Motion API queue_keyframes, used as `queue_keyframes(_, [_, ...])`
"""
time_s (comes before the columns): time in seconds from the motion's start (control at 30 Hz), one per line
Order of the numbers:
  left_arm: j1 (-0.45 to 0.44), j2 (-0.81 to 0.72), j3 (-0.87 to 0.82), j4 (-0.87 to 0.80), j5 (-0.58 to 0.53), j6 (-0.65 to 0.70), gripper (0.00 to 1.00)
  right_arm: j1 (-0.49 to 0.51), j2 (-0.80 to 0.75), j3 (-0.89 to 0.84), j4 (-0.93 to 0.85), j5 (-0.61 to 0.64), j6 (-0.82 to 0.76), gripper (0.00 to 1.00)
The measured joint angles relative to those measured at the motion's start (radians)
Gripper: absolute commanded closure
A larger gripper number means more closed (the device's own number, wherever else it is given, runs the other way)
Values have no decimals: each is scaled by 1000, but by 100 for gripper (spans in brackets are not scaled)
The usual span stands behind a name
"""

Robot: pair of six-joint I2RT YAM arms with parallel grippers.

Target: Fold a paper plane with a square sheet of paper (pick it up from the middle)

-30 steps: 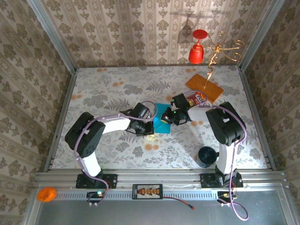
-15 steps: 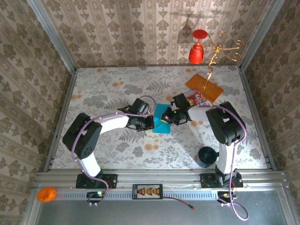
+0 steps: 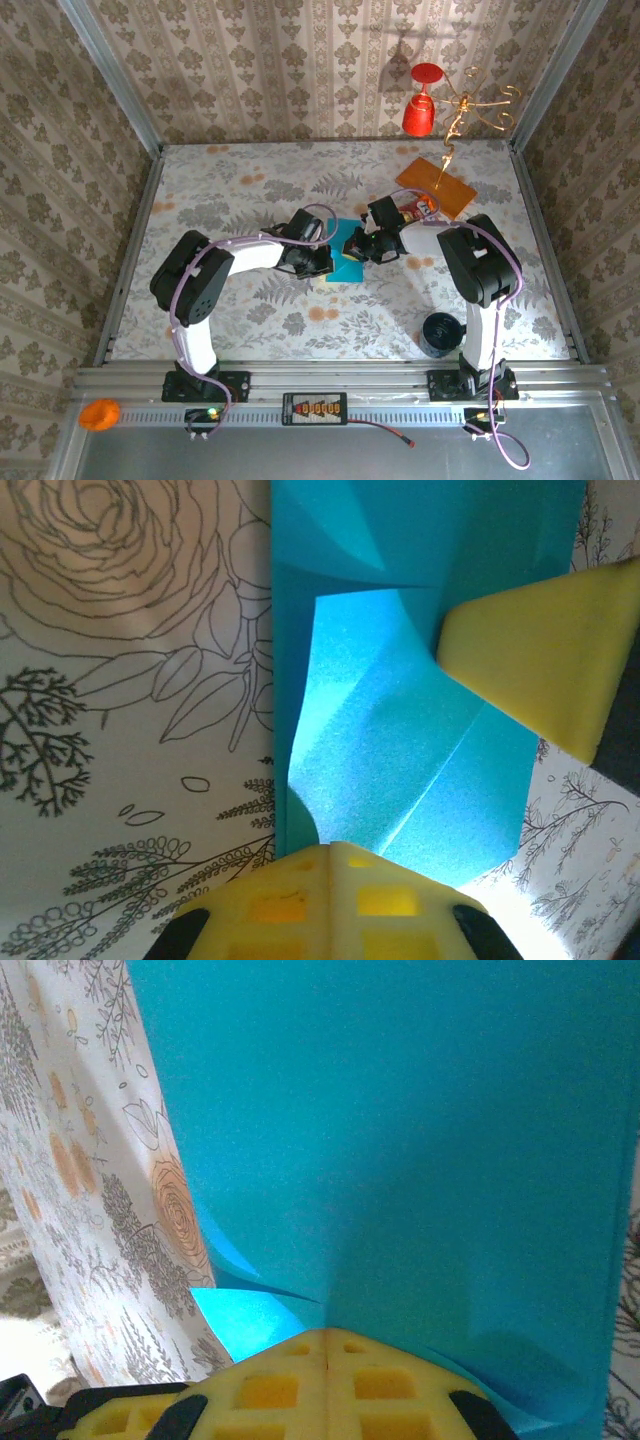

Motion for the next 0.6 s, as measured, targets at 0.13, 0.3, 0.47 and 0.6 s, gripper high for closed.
queue_keyframes(0.13, [-1, 0, 0, -2, 0, -9, 100, 0, -32, 2, -79, 27, -55, 95])
queue_keyframes(0.3, [-2, 3, 11, -19, -6, -9, 100, 24, -84, 2, -168, 87, -103, 95])
queue_keyframes(0.47, [-3, 9, 24, -36, -8, -9, 100, 82, -95, 1, -192, 122, -109, 95])
queue_keyframes(0.6, [-3, 12, 29, -45, -8, -9, 100, 113, -93, 2, -198, 124, -110, 95])
